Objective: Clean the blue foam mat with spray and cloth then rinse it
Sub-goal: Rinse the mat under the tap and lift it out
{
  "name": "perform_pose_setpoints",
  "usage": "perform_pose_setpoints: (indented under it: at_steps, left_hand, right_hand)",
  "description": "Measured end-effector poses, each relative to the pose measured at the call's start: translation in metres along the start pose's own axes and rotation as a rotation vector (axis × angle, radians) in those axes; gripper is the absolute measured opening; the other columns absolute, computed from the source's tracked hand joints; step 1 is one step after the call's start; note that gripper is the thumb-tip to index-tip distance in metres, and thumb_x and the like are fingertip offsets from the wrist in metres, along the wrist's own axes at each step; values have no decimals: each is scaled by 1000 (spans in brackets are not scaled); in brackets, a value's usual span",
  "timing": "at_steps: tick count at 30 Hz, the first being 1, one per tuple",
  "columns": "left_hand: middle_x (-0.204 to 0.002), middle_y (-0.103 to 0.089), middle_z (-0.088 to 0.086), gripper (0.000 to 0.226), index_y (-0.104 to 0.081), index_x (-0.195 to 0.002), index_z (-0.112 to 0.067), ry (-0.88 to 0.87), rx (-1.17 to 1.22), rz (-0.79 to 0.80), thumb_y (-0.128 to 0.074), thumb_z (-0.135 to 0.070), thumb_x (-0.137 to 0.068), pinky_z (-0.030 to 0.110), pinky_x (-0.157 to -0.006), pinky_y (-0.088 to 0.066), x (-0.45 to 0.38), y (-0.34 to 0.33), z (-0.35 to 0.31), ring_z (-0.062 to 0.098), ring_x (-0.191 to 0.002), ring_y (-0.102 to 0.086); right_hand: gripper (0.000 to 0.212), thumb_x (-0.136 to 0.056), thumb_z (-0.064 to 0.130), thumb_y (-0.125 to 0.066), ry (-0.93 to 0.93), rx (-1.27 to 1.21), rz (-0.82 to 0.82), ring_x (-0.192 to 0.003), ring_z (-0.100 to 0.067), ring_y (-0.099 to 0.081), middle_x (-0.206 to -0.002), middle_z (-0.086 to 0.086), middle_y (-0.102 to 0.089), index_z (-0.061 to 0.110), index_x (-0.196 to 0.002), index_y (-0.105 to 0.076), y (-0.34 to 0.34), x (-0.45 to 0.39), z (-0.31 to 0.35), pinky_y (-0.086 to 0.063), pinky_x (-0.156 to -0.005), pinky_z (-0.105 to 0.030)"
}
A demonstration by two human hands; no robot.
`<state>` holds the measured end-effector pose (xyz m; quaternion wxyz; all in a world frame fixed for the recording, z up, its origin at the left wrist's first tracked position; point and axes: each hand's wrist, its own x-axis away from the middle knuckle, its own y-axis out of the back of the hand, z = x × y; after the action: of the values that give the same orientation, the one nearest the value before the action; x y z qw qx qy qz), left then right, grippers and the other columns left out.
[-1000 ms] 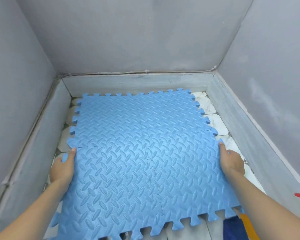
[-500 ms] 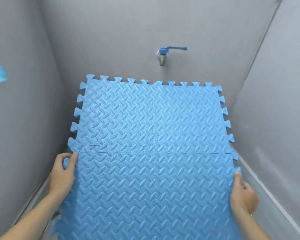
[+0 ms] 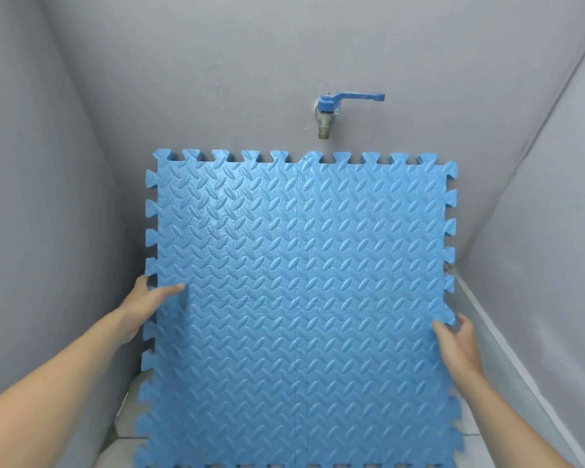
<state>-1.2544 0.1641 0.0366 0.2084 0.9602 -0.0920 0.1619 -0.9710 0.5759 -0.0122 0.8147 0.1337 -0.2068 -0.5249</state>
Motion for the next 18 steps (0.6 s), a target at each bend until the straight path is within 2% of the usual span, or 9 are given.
perform_pose_setpoints:
  at_steps: [2, 4, 6, 8, 10, 12, 14, 16, 18]
  left_hand:
    - [-131, -54, -4, 81, -45, -135, -17, -37, -4, 3, -78, -50, -70, 39, -86, -42, -11, 10, -24, 22, -114, -55]
    - [-117, -64, -2, 78, -54, -127, -14, -92, 62, -31, -81, -53, -65, 33, -71, -46, -24, 19, -48, 18, -92, -63]
    - [-93, -63, -3, 61, -60, -113, -12, -104, 149, -44, -80, -50, -69, 27, -57, -44, -36, 24, -68, 15, -69, -58]
    - [-97, -58, -3, 54, -60, -104, -20, -82, 188, -72, -77, -56, -68, 31, -61, -46, -44, 28, -77, 17, -76, -57]
    - [-119, -57, -2, 65, -59, -111, -20, -106, 178, -139, -74, -64, -66, 42, -79, -48, -49, 30, -86, 21, -103, -57]
    - [-125, -52, -4, 65, -56, -118, -17, -155, 186, -166, -72, -60, -72, 41, -92, -44, -54, 27, -97, 19, -113, -52]
    - [-118, -54, -4, 56, -55, -121, -14, -170, 270, -117, -72, -47, -80, 36, -83, -47, -61, 28, -102, 16, -100, -57]
    - [-112, -64, 0, 44, -59, -112, -12, -189, 338, -28, -74, -40, -81, 35, -70, -50, -66, 28, -102, 15, -87, -63]
    - [-100, -65, 0, 25, -60, -95, -18, -205, 350, -10, -71, -37, -84, 32, -65, -48, -66, 24, -105, 14, -80, -62]
  right_hand:
    - [42, -87, 16, -60, 79, 12, 54, -88, -21, -56, -116, -3, -61, 19, -128, -49, 6, -19, 36, -40, -75, -33]
    - [35, -83, 25, -65, 128, -14, 61, -84, -18, -60, -106, 0, -63, 19, -116, -54, 11, -35, 82, -41, -66, -30]
    - [29, -79, 36, -71, 138, -60, 51, -76, -14, -61, -93, 3, -62, 20, -98, -55, 13, -48, 124, -41, -60, -28]
    - [33, -73, 45, -75, 127, -102, 23, -67, -16, -59, -84, 0, -62, 20, -80, -55, 13, -59, 148, -41, -58, -28]
    - [42, -70, 49, -78, 125, -126, 7, -69, -15, -62, -89, -1, -66, 18, -91, -58, 14, -59, 162, -46, -61, -30]
    - [50, -78, 39, -77, 142, -167, 2, -73, -9, -63, -94, 8, -64, 23, -116, -50, 14, -57, 170, -50, -62, -31]
    - [55, -85, 26, -73, 158, -185, 55, -73, -5, -62, -93, 14, -61, 29, -130, -42, 11, -57, 179, -49, -56, -28]
    - [53, -87, 22, -71, 160, -198, 104, -72, -5, -62, -98, 11, -64, 28, -132, -44, 8, -56, 182, -47, -53, -26]
    - [52, -87, 23, -72, 171, -153, 77, -72, -5, -62, -102, 6, -65, 24, -132, -47, 10, -60, 180, -48, -51, -23]
